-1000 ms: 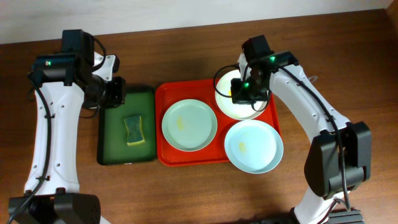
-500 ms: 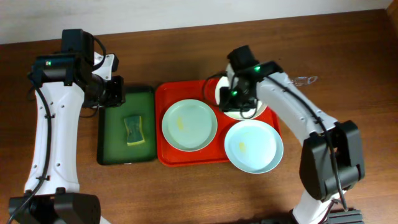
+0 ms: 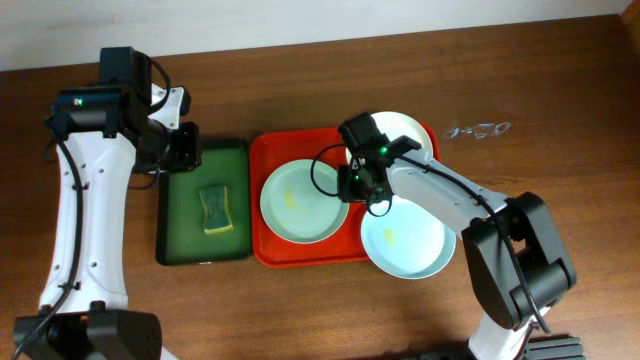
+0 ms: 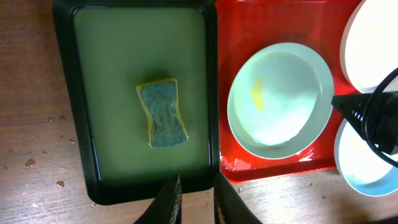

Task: Clean dirty plates on tray and stack at the side
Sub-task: 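Lower right gripper and grip the pale green plate's rim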

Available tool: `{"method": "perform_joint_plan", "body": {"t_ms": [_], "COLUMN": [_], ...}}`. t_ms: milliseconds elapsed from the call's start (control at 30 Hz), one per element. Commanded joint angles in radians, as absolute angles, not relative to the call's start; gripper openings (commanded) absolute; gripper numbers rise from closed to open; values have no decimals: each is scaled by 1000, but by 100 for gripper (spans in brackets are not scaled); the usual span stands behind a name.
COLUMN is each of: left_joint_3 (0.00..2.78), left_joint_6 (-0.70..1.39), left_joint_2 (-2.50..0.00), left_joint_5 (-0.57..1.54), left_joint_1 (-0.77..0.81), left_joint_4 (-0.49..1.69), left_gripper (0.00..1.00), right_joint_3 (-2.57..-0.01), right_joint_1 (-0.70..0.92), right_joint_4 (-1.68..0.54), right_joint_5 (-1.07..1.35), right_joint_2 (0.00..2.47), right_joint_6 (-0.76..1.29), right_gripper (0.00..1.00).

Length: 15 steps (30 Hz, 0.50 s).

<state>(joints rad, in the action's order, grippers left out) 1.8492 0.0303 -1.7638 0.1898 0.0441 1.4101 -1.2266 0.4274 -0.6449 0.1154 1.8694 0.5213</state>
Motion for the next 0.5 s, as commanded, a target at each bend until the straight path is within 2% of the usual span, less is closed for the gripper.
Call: {"method": "perform_joint_plan", "body": {"t_ms": [0, 100, 200, 233, 300, 433, 467], "left_joint_3": [1844, 1844, 1844, 1844, 1844, 1844, 1844], "left_joint_6": [34, 34, 34, 34, 34, 34, 34], "left_joint_2": [-1770, -1770, -1770, -1770, -1770, -1770, -1770], "left_joint_5": [183, 183, 183, 183, 182, 150, 149], "left_joint_1": [46, 46, 46, 46, 46, 46, 46], "left_joint_4": [1411, 1411, 1415, 1415, 1415, 1415, 1414], "left_gripper": [16, 16, 16, 16, 17, 19, 22], "right_joint_3": [-1209, -1209, -1200, -1185, -1164, -1163, -1163], "right_joint_1": [433, 433, 433, 433, 438, 452, 456], "right_joint_4": [-631, -627, -624, -608, -566, -553, -553], "right_joint_5": [139, 139, 138, 139, 139, 147, 147], "right_joint_2": [1875, 1875, 1875, 1875, 1875, 1875, 1875], "right_joint_6": [537, 541, 541, 541, 541, 541, 541], "right_gripper": [27, 18, 20, 24, 24, 8, 8]}}
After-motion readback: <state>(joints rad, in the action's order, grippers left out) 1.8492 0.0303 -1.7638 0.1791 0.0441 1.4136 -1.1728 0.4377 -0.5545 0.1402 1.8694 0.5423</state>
